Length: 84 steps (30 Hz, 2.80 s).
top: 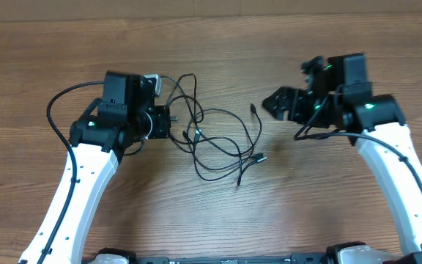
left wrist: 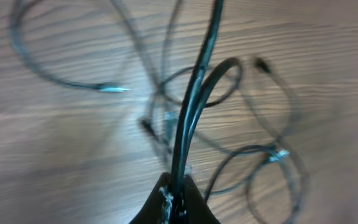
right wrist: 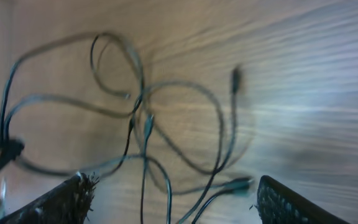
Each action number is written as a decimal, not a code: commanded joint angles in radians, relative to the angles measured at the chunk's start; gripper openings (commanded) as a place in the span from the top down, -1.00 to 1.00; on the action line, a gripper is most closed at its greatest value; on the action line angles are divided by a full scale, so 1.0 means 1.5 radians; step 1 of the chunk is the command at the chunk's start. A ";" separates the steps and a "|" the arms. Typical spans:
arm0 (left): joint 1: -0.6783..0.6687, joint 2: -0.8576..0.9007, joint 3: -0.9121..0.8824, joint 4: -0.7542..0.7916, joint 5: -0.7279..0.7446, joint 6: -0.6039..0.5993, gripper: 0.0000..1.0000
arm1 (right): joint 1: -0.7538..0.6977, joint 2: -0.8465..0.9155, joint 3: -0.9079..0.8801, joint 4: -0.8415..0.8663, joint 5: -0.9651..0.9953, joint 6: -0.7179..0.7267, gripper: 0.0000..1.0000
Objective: Untangle cables
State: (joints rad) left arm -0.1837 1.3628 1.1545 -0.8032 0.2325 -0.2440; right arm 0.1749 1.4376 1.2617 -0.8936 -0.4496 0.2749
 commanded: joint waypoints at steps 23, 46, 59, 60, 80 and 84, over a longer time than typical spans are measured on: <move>-0.005 0.007 0.012 -0.040 -0.137 -0.117 -0.19 | 0.138 0.188 -0.061 -0.036 0.037 0.198 -0.37; -0.009 0.145 0.012 -0.046 -0.104 -0.114 -0.03 | 0.176 0.195 -0.153 0.100 -0.010 0.311 0.17; -0.009 0.263 0.011 -0.054 -0.105 -0.101 -0.02 | 0.183 0.195 -0.169 0.102 0.015 0.321 0.76; -0.009 0.271 0.011 -0.054 -0.105 -0.101 -0.02 | 0.186 0.195 -0.174 0.106 0.015 0.321 0.76; -0.009 0.352 0.011 -0.038 -0.128 -0.090 -0.10 | 0.120 0.165 0.033 -0.068 0.206 0.122 0.93; -0.009 0.352 0.011 -0.038 -0.133 -0.089 -0.16 | 0.083 0.157 0.192 -0.181 0.343 0.107 0.93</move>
State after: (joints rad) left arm -0.1902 1.8771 1.1549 -0.8616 0.0551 -0.3958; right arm 0.3386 1.7226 1.3880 -1.1088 -0.1524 0.5007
